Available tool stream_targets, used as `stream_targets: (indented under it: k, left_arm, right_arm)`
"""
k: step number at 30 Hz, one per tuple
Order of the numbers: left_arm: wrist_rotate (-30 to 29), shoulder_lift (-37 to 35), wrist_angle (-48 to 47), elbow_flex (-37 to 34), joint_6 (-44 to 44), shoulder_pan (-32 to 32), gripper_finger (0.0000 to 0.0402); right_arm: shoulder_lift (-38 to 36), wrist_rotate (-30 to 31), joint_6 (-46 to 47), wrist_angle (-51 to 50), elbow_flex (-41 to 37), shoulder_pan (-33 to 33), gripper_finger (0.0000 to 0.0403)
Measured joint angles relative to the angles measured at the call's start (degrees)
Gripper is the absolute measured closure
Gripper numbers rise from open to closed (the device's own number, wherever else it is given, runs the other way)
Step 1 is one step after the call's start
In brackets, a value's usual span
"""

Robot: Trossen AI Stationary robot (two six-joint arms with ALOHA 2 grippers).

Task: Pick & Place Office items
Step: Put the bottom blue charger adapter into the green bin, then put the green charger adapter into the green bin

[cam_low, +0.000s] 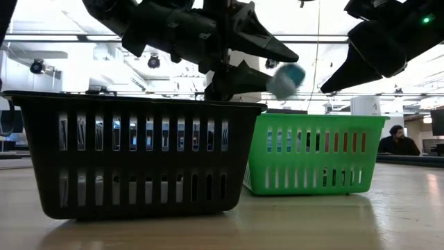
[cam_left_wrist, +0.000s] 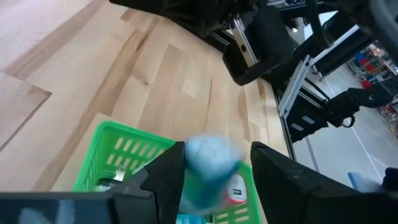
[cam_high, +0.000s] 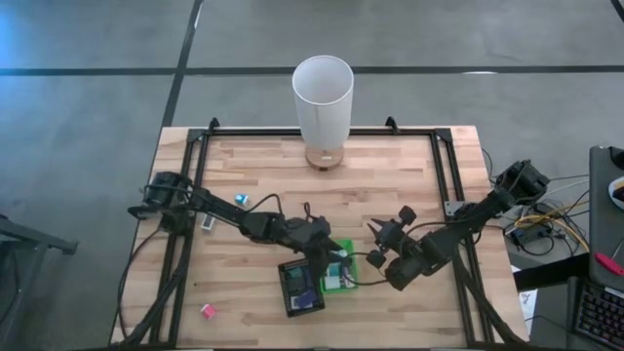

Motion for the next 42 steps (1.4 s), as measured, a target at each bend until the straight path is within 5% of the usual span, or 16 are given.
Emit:
stream_targets:
  k: [11, 21, 35, 42]
  left_arm:
    - [2.20, -0.04, -1.52, 0.00, -1.99, 0.09, 0.0221]
    - [25.65, -2.55, -8.67, 0.00, -5.46, 4.31, 0.0225]
    - [26.44, -2.60, -17.48, -0.02, -8.50, 3.85, 0.0227]
    - [34.48, -4.29, -26.36, -0.07, -10.84, 4.02, 0.0227]
  right_arm:
    - [0.00, 0.01, -1.53, 0.02, 0.00, -0.11, 0.0335]
    - [0.00, 0.02, -1.51, 0.13, 0.00, -0.11, 0.0335]
    - [0.00, 0.04, -1.76, 0.57, 0.32, -0.11, 0.0335]
    - [0.00, 0.11, -3.25, 0.96, 1.30, -0.11, 0.0335]
